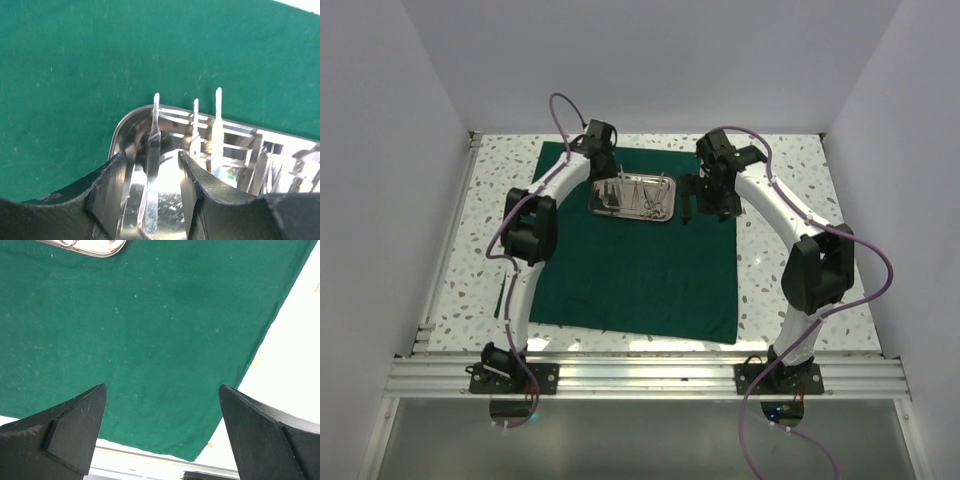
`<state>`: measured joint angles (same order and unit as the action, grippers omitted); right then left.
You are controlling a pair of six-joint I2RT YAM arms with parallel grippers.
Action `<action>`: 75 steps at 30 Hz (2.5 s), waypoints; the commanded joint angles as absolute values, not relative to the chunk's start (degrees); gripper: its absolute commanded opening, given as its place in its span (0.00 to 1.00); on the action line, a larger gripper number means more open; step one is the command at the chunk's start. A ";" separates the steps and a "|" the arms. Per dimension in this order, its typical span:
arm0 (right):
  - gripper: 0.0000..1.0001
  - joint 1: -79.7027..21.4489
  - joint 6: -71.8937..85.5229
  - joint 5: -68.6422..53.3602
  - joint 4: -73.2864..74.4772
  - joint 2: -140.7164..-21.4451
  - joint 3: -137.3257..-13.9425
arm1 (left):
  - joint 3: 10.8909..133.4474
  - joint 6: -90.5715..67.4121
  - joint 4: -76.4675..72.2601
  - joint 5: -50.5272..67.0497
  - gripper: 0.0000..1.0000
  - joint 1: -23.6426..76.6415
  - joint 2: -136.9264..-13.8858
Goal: Open and lay out the surgical kit
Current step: Pick up the medical item from the container, then place the medical item in the surgical kit.
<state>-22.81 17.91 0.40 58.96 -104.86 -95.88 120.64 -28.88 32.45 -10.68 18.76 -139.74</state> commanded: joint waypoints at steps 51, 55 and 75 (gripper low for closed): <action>0.98 -19.51 16.79 -4.66 57.13 -104.94 -96.15 | 128.59 -20.49 36.65 -11.61 0.00 18.63 -137.93; 0.98 -19.51 17.23 -5.80 57.13 -105.47 -96.77 | 125.78 -19.07 37.18 -9.76 0.00 18.63 -131.06; 0.99 -19.42 17.40 -6.42 54.67 -100.55 -89.83 | 63.03 -23.29 28.93 -4.57 0.00 20.04 -90.89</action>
<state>-19.79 17.96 -5.50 55.68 -104.81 -91.35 66.02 -20.60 33.30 -6.02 19.22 -96.12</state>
